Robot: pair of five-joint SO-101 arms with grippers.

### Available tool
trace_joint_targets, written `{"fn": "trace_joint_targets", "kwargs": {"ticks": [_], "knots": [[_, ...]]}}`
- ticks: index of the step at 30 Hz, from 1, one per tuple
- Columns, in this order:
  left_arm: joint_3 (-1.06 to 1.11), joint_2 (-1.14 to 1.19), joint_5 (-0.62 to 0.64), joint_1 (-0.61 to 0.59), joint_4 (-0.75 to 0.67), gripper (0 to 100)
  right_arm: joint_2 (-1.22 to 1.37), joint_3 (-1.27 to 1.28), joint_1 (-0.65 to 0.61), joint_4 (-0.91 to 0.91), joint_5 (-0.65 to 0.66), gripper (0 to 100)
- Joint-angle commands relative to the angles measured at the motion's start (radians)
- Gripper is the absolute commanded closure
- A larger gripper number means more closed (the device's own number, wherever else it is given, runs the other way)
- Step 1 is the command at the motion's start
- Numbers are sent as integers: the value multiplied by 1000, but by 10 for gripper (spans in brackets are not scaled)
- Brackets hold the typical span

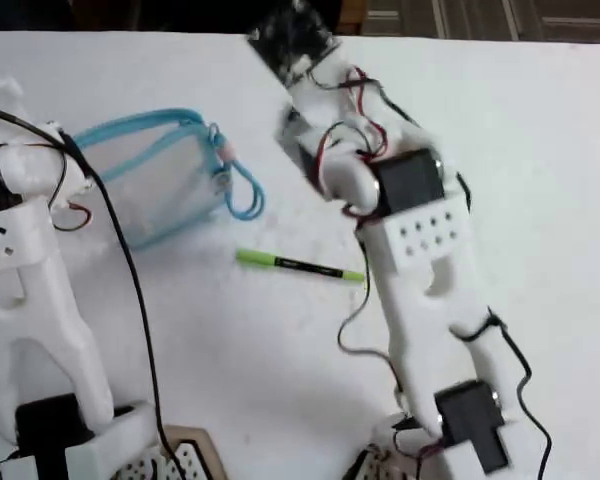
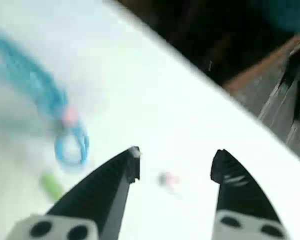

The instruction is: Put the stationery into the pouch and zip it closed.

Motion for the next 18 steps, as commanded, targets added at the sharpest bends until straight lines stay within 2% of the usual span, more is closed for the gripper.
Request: {"fn": "trace_joint_targets", "kwargs": {"ticks": [1, 7, 18], "knots": [[-15, 30, -6, -1, -15, 978, 51, 74, 21, 110, 160, 772], [-15, 30, -6, -1, -15, 978, 263, 213, 21, 93, 230, 772], [-17, 28, -6, -5, -15, 978, 619, 218, 5, 90, 339, 775]]}}
